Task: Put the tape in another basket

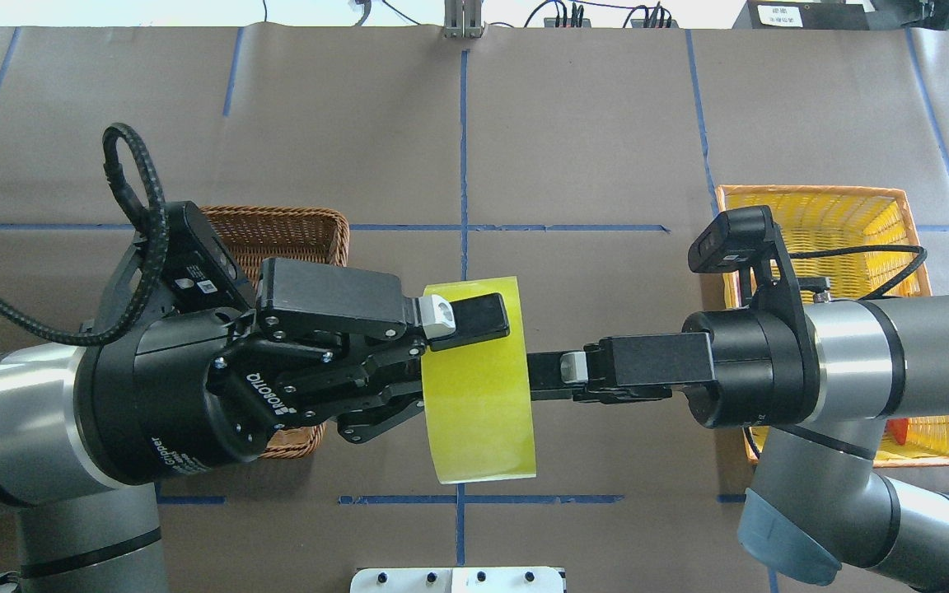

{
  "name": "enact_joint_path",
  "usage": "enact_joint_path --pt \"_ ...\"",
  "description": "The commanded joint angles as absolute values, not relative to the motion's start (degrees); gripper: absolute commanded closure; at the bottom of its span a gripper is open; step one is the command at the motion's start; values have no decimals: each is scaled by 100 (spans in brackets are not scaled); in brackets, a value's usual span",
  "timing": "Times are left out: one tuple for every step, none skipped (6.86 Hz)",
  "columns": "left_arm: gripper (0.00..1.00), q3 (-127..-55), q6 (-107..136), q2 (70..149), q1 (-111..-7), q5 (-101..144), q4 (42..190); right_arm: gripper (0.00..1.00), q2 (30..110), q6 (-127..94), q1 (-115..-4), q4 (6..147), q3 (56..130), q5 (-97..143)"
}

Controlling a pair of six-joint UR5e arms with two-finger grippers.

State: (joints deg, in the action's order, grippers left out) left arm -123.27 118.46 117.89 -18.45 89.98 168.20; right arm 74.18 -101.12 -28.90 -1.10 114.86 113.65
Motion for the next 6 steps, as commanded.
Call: enact_joint_path --pt "100 -12357 11821 11769 -1881 8974 16805 0 7550 -10160 -3215 -132 11513 11740" --pt "100 -12349 11813 11734 -1968 8956 16805 0 7602 -10169 -3269 -123 11566 11751" --pt "100 -12340 11786 11716 -2082 8956 16779 0 7690 -10169 -3417 7 11558 11829" --pt "100 -12340 11769 11672 -2240 8965 16465 0 7769 -10169 -3723 557 11558 12048" --pt "100 -12322 11751 11663 -2320 8965 16201 0 7717 -10160 -4379 1441 11566 12711" --pt "100 -12279 11699 11576 -2503 9008 15963 0 7491 -10125 -4995 2407 11549 13492"
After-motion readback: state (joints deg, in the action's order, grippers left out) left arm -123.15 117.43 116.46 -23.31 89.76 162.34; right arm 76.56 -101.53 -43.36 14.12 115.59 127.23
